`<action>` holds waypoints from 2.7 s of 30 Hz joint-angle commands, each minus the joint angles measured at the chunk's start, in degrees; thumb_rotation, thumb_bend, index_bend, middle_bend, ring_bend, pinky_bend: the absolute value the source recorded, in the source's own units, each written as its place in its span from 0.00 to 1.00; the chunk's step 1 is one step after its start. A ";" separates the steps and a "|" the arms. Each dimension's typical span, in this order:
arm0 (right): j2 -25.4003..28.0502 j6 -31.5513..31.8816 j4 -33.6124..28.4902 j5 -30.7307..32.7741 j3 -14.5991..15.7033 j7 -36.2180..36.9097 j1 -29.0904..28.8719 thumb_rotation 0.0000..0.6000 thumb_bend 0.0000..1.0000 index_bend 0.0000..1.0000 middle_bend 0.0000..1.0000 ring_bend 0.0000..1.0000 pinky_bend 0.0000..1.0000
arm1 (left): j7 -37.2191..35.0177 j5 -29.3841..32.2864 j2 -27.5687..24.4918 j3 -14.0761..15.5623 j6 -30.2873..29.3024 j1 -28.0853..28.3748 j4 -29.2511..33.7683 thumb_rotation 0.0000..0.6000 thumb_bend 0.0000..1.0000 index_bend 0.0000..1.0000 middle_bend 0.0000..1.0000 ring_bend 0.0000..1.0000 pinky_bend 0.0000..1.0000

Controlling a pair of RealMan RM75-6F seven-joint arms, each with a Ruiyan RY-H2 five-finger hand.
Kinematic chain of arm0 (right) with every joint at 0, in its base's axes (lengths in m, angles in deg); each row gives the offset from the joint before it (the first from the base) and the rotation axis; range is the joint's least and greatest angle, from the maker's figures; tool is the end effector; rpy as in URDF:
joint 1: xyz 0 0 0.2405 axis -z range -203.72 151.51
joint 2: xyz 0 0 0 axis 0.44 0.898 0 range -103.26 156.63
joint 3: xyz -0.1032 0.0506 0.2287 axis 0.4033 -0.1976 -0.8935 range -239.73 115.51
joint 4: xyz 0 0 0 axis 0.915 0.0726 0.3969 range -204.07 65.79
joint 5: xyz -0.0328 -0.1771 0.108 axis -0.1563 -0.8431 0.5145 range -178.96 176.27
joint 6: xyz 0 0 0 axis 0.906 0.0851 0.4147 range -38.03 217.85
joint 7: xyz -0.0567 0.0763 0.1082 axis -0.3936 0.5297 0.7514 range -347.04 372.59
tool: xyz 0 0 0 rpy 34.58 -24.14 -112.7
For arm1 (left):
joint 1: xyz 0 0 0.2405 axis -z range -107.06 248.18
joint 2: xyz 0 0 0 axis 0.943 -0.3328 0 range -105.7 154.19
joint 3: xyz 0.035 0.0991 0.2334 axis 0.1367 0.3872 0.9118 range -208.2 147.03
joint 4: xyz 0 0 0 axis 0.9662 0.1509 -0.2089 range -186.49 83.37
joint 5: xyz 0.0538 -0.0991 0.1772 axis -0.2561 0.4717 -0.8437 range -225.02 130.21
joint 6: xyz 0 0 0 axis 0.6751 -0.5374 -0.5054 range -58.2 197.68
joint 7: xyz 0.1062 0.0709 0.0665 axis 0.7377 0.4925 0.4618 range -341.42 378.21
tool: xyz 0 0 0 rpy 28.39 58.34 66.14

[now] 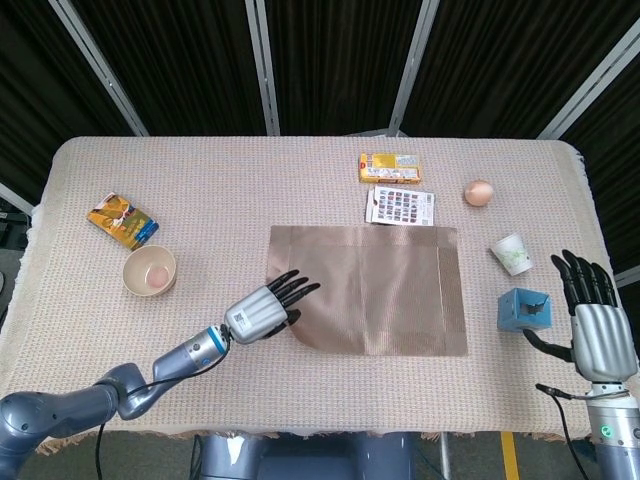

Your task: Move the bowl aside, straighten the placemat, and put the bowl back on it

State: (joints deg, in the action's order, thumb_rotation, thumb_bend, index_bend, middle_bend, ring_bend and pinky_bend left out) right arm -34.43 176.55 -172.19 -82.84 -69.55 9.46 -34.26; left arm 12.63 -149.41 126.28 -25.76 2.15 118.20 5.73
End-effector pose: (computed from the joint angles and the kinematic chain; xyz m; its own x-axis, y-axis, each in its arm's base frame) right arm -0.2675 -0.2092 0.1775 0.3068 0.1059 0.9459 -0.9507 -0.0134 0.3098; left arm -0.1318 0.3073 -0.0804 0.5488 0.0754 0.8325 0.4856 -0.8394 -0.2440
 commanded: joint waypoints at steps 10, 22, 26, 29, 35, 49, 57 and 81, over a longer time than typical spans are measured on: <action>0.49 1.66 -1.58 -1.85 0.24 -0.40 0.94 1.00 0.00 0.00 0.00 0.00 0.00 | 6.97 -4.83 -8.16 5.00 -2.41 -1.88 16.28 1.00 0.48 0.72 0.00 0.00 0.00; 1.45 2.72 -2.83 -3.65 0.32 0.61 1.63 1.00 0.00 0.00 0.00 0.00 0.00 | 9.38 -6.22 -15.13 9.53 -5.85 -6.62 19.66 1.00 0.48 0.72 0.00 0.00 0.00; 1.68 3.03 -3.27 -4.21 0.39 0.77 1.83 1.00 0.00 0.00 0.00 0.00 0.00 | 9.19 -6.23 -16.23 10.50 -6.80 -8.21 19.71 1.00 0.48 0.72 0.00 0.00 0.00; 1.83 3.26 -3.63 -4.59 0.43 0.88 1.97 1.00 0.00 0.00 0.00 0.00 0.00 | 8.85 -6.31 -16.63 11.19 -7.48 -9.34 19.52 1.00 0.48 0.72 0.00 0.00 0.00; 2.12 3.69 -4.29 -5.46 0.59 0.93 2.30 1.00 0.00 0.00 0.00 0.00 0.00 | 8.29 -6.89 -16.91 12.42 -9.00 -11.88 17.99 1.00 0.48 0.72 0.00 0.00 0.00; 2.65 4.18 -4.97 -6.53 0.63 1.37 2.79 1.00 0.00 0.00 0.00 0.00 0.00 | 6.16 -7.62 -17.01 13.37 -10.34 -15.50 14.44 1.00 0.14 0.44 0.00 0.00 0.00; 2.65 4.23 -5.30 -7.18 0.77 1.07 2.92 1.00 0.00 0.00 0.00 0.00 0.00 | 2.39 -7.71 -19.29 14.08 -12.10 -17.07 14.31 1.00 0.00 0.00 0.00 0.00 0.00; 2.50 3.81 -5.92 -8.62 1.28 0.03 3.04 1.00 0.00 0.00 0.00 0.00 0.00 | -11.74 15.79 -20.71 1.69 -4.53 -22.41 -2.31 1.00 0.00 0.22 0.00 0.00 0.00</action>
State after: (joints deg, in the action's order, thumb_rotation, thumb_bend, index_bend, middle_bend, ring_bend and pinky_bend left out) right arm -31.90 180.39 -178.14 -91.48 -68.26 9.52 -31.20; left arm 3.76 -136.62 103.47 -22.30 -5.83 96.14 7.41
